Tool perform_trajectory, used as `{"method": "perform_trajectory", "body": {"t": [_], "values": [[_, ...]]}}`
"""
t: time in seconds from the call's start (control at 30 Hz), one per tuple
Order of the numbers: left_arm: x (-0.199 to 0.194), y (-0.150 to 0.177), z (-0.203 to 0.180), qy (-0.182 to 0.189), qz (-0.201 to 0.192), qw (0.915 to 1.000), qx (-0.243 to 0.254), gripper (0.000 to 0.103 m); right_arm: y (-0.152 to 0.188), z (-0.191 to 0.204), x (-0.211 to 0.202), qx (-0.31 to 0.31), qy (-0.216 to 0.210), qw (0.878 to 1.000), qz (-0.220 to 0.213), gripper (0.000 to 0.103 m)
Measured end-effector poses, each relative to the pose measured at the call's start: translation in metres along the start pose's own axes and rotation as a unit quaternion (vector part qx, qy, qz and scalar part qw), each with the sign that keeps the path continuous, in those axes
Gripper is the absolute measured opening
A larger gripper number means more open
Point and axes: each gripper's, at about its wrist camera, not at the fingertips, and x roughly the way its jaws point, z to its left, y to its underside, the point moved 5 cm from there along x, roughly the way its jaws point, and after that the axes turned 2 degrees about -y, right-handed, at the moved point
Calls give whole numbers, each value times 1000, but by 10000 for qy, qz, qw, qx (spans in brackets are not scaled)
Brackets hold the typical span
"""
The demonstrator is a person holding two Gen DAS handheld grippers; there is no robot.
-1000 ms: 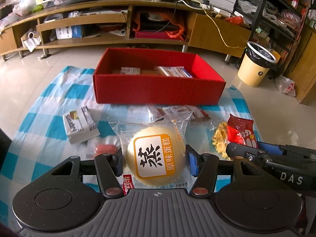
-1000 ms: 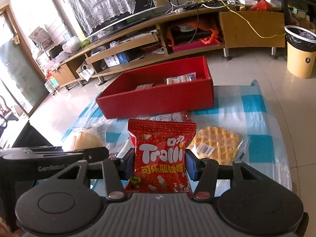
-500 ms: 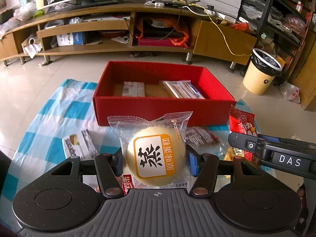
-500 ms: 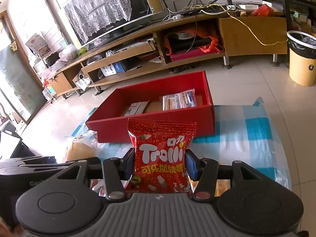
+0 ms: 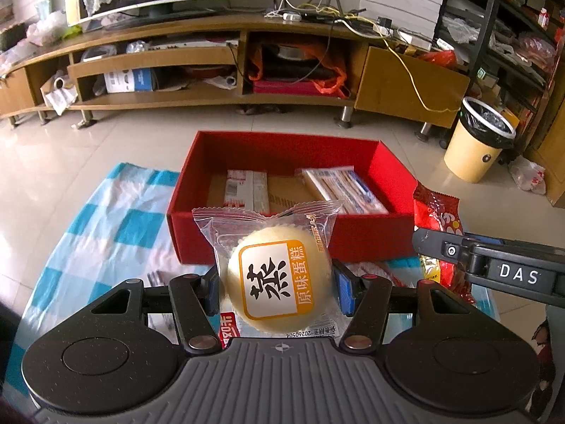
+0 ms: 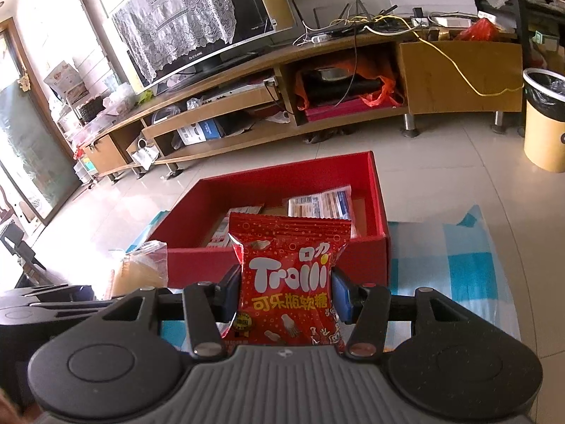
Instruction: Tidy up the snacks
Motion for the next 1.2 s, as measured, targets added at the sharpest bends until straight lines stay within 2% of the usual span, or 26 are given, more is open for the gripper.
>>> {"method": "perform_trajectory", "body": {"t": [0.53, 0.77, 1.2], "values": [[30, -51, -3, -80, -295, 9995, -20, 66, -31, -11, 34, -36, 63, 10000, -37, 51], [57, -69, -6, -173, -259, 9995, 15, 66, -54, -16, 55, -15, 88, 9998, -152, 51], [92, -69, 1, -284, 10, 9996, -20, 66, -60, -20, 96, -211, 237, 9995, 45, 51]]}}
